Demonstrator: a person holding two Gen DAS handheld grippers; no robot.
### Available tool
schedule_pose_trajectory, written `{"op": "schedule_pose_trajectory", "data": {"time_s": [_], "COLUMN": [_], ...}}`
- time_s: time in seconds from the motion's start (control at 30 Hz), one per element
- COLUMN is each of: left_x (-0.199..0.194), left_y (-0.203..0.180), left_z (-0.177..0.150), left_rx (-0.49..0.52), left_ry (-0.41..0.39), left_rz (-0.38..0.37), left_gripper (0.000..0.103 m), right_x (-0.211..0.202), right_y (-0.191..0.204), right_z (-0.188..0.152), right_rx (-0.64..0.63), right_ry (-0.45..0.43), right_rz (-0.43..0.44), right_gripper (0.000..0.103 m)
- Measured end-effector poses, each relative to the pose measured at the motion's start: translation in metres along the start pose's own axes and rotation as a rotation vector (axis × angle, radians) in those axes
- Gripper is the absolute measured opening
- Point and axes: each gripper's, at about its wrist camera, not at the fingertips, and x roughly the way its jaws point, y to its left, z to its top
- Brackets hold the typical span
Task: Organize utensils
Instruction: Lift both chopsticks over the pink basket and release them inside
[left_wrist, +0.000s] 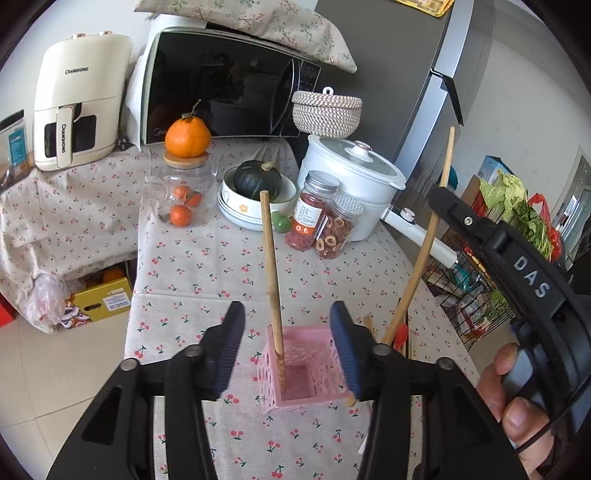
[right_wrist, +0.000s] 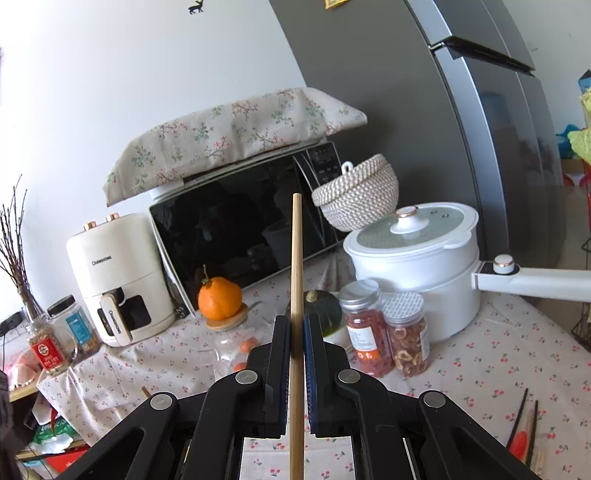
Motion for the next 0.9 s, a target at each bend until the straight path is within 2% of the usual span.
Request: {"op": "schedule_pose_trajectory", "data": {"time_s": [0.03, 0.23, 0.4, 0.53, 0.67, 0.8, 0.83, 0.87, 0.9], "left_x": [-0.003, -0.009, -0.008, -0.009, -0.006, -0.003, -0.004, -0.004, -0.004], "left_y": [0.001, 0.012, 0.021, 0.022, 0.024, 0.027, 0.026, 0.025, 0.025], "left_z": [0.0, -0.008, -0.014, -0.015, -0.017, -0.02, -0.021, -0.023, -0.024], "left_rx": [-0.008, -0.054, -0.105, -0.109, -0.104, -0.107, -0.104, -0.1, -0.1], "left_ry": [-0.002, 0.051, 0.099, 0.1, 0.114, 0.131, 0.131, 0.13, 0.13], "left_rz": [0.008, 0.056, 0.045, 0.074, 0.108, 0.132, 0.143, 0.153, 0.159], "left_gripper": [0.068, 0.077, 0.077, 0.077, 0.077, 0.077, 0.077, 0.077, 0.077], "right_x": [0.003, 0.015, 0.008, 0.007, 0.022, 0.039, 0.039, 0.037, 0.034], "right_y": [0.0, -0.001, 0.0, 0.005, 0.009, 0.012, 0.012, 0.01, 0.008], "right_z": [-0.003, -0.011, 0.001, 0.0, -0.016, -0.028, -0.027, -0.026, -0.023], "right_rx": [-0.007, -0.023, 0.002, -0.027, -0.052, -0.076, -0.078, -0.074, -0.062], "right_ry": [0.004, 0.012, -0.038, -0.066, 0.017, 0.159, 0.176, 0.185, 0.189], "right_rz": [-0.009, -0.043, -0.039, -0.063, -0.061, 0.029, 0.041, 0.053, 0.066], "right_gripper": [0.006, 0.006, 0.006, 0.006, 0.007, 0.01, 0.02, 0.043, 0.054]}}
